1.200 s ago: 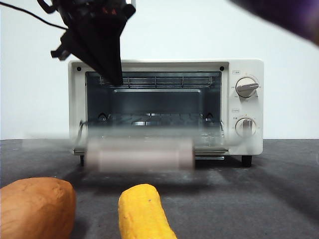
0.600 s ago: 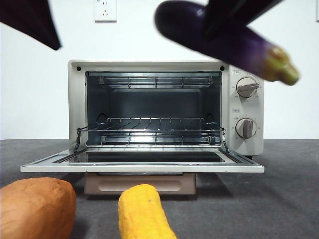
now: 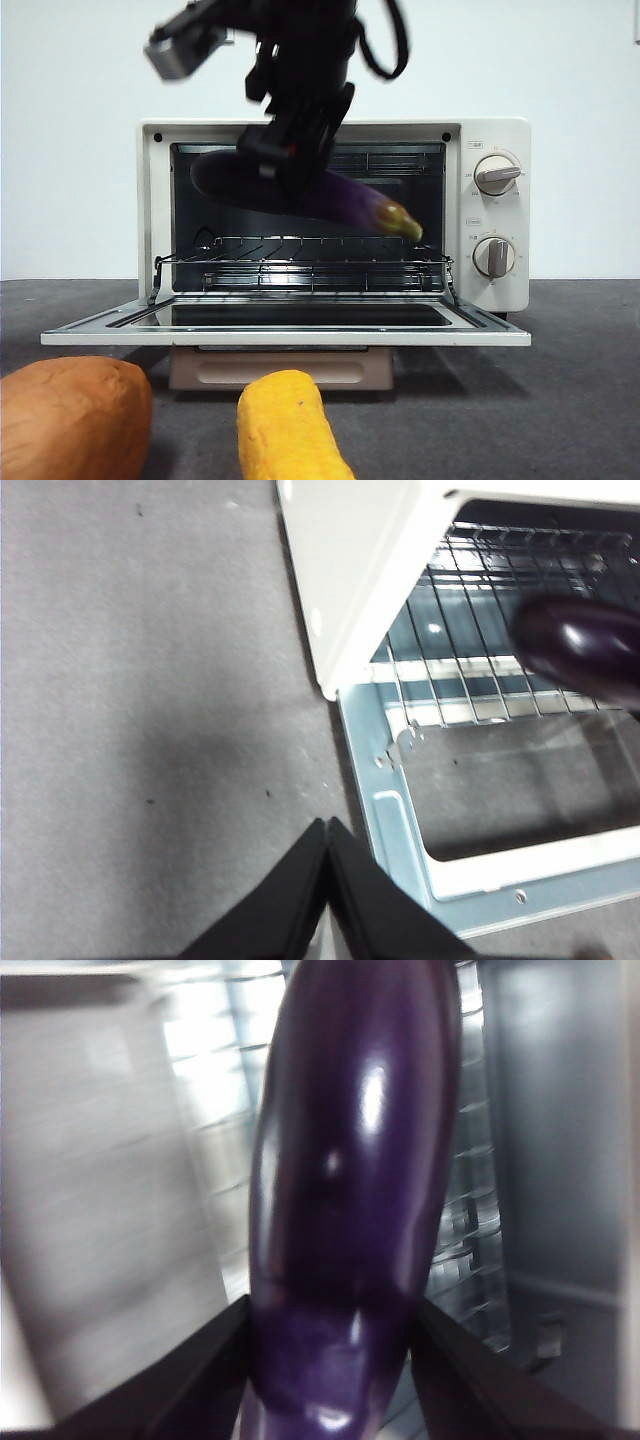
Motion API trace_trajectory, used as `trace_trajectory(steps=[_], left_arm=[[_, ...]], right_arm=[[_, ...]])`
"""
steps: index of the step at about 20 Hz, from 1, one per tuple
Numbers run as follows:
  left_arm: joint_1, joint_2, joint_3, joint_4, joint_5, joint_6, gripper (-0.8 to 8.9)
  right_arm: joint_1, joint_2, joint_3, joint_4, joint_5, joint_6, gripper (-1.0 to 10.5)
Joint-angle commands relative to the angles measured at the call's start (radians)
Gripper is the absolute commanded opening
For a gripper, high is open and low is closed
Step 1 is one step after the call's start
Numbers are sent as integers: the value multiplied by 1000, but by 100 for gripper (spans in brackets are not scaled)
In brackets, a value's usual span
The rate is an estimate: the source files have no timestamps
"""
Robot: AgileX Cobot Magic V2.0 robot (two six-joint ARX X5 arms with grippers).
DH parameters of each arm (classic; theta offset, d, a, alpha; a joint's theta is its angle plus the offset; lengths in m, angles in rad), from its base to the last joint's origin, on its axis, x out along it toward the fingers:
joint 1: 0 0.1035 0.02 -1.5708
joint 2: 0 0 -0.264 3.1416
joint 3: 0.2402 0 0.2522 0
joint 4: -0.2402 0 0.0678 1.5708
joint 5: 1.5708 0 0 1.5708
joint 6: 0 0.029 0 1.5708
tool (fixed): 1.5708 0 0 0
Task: Take the eggplant from the table,put the eggplant in the oven
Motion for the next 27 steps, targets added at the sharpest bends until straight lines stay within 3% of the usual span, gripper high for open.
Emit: trace_trajectory(steps=[1,4,6,8,11,25,27], left_arm=[[6,4,5,25,-2,10,7],[6,4,5,35,5,10,7],[6,4,5,35,5,10,7],[6,4,5,35,5,10,7],[6,5,5,35,5,13,7],[7,6,-3,36,5,14,7],[7,17,-25,41,5,14,7]], right_arm=[[-5,43,26,97,66,-64,178],[-41,86,26,161,41,-138,178],[-67,105,26,160,36,-134,179],[-77,115,26,163,7,-98,227],[-79,116,26,164,0,18,354],[-4,113,26,140,52,52,354],[21,93,26,103,50,90,353]])
